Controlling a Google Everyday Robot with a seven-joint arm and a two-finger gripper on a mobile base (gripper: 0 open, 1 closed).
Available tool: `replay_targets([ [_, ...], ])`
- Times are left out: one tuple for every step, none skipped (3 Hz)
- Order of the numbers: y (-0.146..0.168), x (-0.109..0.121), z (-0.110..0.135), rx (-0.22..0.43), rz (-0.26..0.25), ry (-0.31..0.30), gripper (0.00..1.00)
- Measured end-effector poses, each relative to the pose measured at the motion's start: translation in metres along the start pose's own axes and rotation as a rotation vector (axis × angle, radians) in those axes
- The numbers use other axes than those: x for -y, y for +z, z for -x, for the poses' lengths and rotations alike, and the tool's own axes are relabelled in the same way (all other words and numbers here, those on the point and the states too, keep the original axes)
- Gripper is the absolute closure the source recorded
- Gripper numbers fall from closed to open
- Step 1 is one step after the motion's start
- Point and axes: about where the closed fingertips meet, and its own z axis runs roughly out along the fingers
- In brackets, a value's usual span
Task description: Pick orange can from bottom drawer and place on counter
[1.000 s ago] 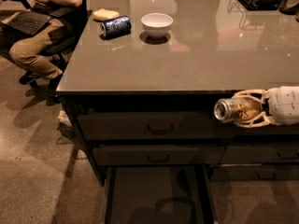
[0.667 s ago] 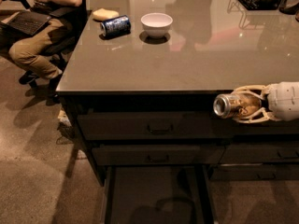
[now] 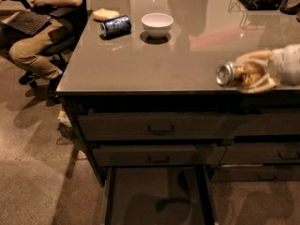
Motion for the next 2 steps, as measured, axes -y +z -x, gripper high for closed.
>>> replay_targets([
  [-0.001, 0.039, 0.006, 0.0, -0.011, 0.021, 1.0],
  [0.014, 0.065, -0.005, 0.0, -0.008, 0.101, 1.0],
])
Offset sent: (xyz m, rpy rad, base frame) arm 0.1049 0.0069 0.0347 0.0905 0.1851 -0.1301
